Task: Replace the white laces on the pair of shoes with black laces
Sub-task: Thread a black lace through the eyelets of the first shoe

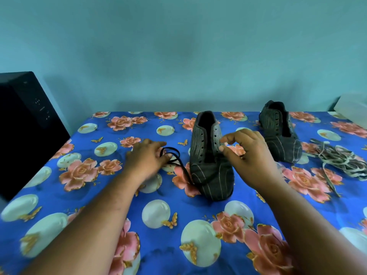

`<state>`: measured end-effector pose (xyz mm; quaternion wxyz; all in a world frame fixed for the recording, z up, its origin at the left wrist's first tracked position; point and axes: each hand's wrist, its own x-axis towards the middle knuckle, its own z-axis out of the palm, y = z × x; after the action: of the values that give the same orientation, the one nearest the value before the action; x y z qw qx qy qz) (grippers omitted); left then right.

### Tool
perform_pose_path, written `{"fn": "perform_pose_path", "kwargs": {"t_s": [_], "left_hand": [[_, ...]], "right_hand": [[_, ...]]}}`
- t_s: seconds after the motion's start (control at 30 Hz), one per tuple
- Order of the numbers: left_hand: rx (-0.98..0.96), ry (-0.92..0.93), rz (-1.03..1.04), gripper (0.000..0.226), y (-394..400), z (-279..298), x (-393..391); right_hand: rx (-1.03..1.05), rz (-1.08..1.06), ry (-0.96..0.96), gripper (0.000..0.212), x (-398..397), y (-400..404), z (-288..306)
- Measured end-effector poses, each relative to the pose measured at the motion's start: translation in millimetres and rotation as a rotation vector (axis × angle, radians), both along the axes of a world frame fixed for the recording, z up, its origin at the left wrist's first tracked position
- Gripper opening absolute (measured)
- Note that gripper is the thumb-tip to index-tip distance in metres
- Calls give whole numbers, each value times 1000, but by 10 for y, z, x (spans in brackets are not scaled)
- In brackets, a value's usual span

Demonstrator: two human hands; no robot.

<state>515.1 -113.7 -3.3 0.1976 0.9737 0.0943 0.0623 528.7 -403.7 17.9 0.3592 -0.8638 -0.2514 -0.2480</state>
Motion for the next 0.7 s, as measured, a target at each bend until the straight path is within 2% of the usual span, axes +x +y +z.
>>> {"fn": "perform_pose_path", "kwargs": {"t_s": [0.13,0.23,0.27,0.33,0.4,0.47,0.6,0.7], "left_hand": [[30,-69,-8,18,-39,41,-25],[7,-85,-7,8,-54,56,-39],[-68,-119,-20,5,-57,64,-42],[-340,-236,-78,5,-90,103,-46],[-619,-339,-168,10,-174,200,-88],[-820,-368,-305,14,-306,318,-193],[-1020,-431,-497,14,-592,449,-381],[-1124,-464,-536,13,-710,453,-437]], "right_hand": [[2,38,-33,13,6,22,-5],[3,55,-43,12,3,32,-2],[4,59,-43,12,-3,38,-3],[5,65,-41,15,-15,49,-3],[6,71,-38,23,-36,67,15],[-5,80,-36,34,-60,89,37],[-43,113,-29,47,-132,163,68],[-81,185,0,53,-209,222,69]]}}
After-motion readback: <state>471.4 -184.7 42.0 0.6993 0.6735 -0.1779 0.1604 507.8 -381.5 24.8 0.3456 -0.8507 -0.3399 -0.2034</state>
